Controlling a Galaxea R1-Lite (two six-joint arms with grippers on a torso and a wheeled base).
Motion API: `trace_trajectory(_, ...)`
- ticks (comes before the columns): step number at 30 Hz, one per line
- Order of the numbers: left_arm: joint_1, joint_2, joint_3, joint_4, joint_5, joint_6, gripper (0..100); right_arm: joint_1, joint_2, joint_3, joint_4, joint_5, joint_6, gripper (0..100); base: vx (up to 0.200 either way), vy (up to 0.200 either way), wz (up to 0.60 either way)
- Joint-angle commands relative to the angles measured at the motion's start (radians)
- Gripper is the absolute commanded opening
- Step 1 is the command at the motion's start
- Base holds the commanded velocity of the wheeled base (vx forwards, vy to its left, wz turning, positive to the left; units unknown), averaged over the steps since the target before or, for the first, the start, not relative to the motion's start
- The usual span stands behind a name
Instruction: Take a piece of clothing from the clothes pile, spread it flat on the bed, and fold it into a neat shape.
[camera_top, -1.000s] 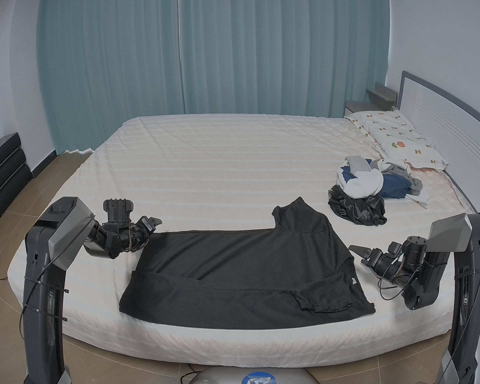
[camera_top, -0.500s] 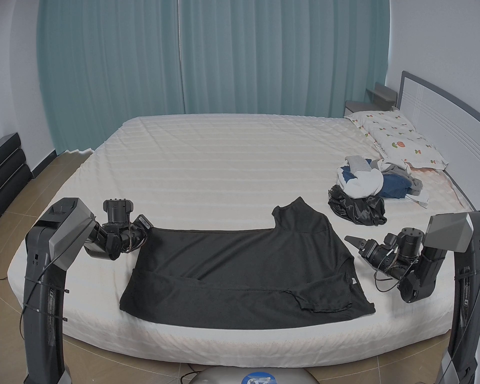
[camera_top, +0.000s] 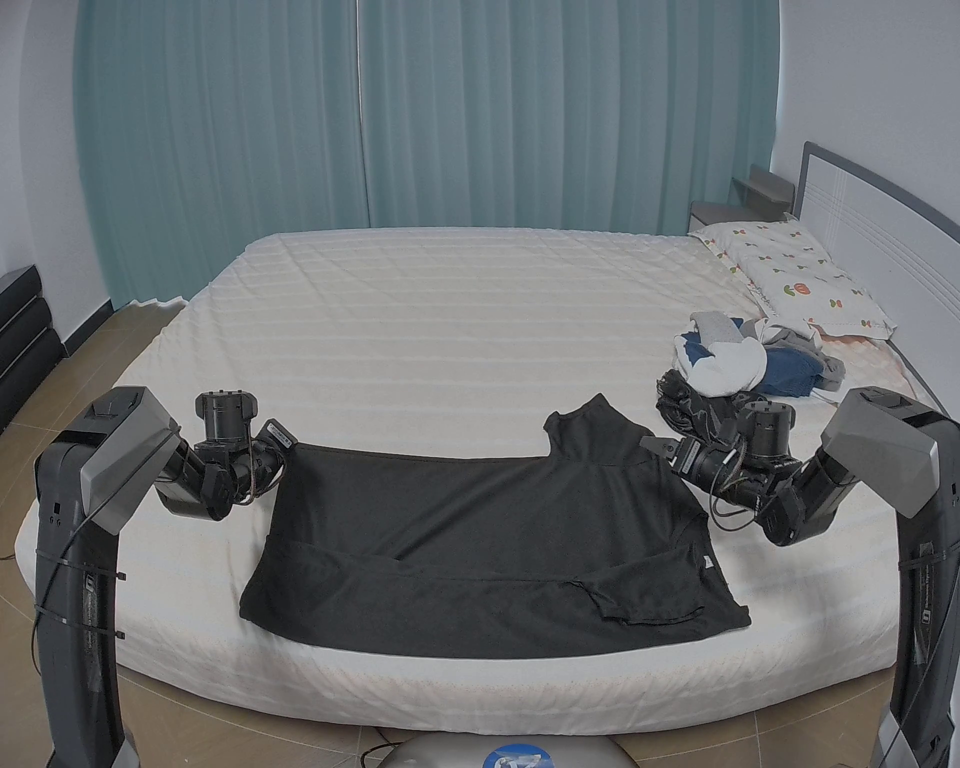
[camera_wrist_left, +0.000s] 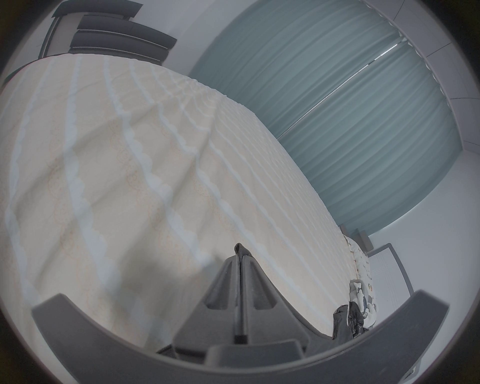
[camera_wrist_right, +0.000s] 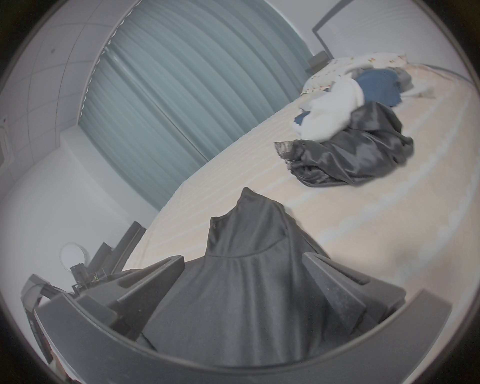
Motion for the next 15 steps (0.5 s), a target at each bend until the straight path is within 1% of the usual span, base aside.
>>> trace_trajectory(1,-0.001,-0.024,0.041,-0.013,0.001,-0.005,0,0.032,0.059,-0.191,0.136,-0.032,-0.077,100,0.000,0.000,0.00)
trace_trajectory(2,-0.001,-0.025,0.052,-0.018,0.000,-0.005,0,0.034,0.079,-0.245,0.176,-0.052,-0.091,100,0.000,0.000,0.00)
trace_trajectory(3,-0.001,-0.025,0.053,-0.020,0.000,-0.005,0,0.034,0.080,-0.251,0.181,-0.055,-0.092,100,0.000,0.000,0.00)
trace_trajectory(5,-0.001,-0.027,0.070,-0.038,-0.002,-0.005,0,0.035,0.134,-0.352,0.265,-0.098,-0.098,100,0.000,0.000,0.00)
trace_trajectory(6,-0.001,-0.027,0.073,-0.046,-0.002,-0.005,0,0.037,0.155,-0.392,0.293,-0.109,-0.106,100,0.000,0.000,0.00)
trace_trajectory(7,-0.001,-0.027,0.073,-0.046,-0.002,-0.005,0,0.037,0.155,-0.392,0.293,-0.109,-0.106,100,0.000,0.000,0.00)
trace_trajectory(8,-0.001,-0.027,0.075,-0.050,-0.002,-0.005,0,0.039,0.189,-0.453,0.334,-0.135,-0.123,100,0.000,0.000,0.00)
trace_trajectory(9,-0.001,-0.027,0.075,-0.050,-0.002,-0.005,0,0.039,0.189,-0.453,0.334,-0.135,-0.123,100,0.000,0.000,0.00)
trace_trajectory(10,-0.003,-0.027,0.076,-0.049,-0.002,-0.005,0,0.039,0.226,-0.506,0.365,-0.169,-0.132,100,0.000,0.000,0.00)
trace_trajectory(12,-0.003,-0.027,0.081,-0.050,-0.002,-0.005,0,0.042,0.254,-0.547,0.383,-0.190,-0.134,100,0.000,0.000,0.00)
trace_trajectory(15,-0.001,-0.028,0.082,-0.050,-0.003,-0.005,0,0.042,0.289,-0.605,0.408,-0.207,-0.132,100,0.000,0.000,0.00)
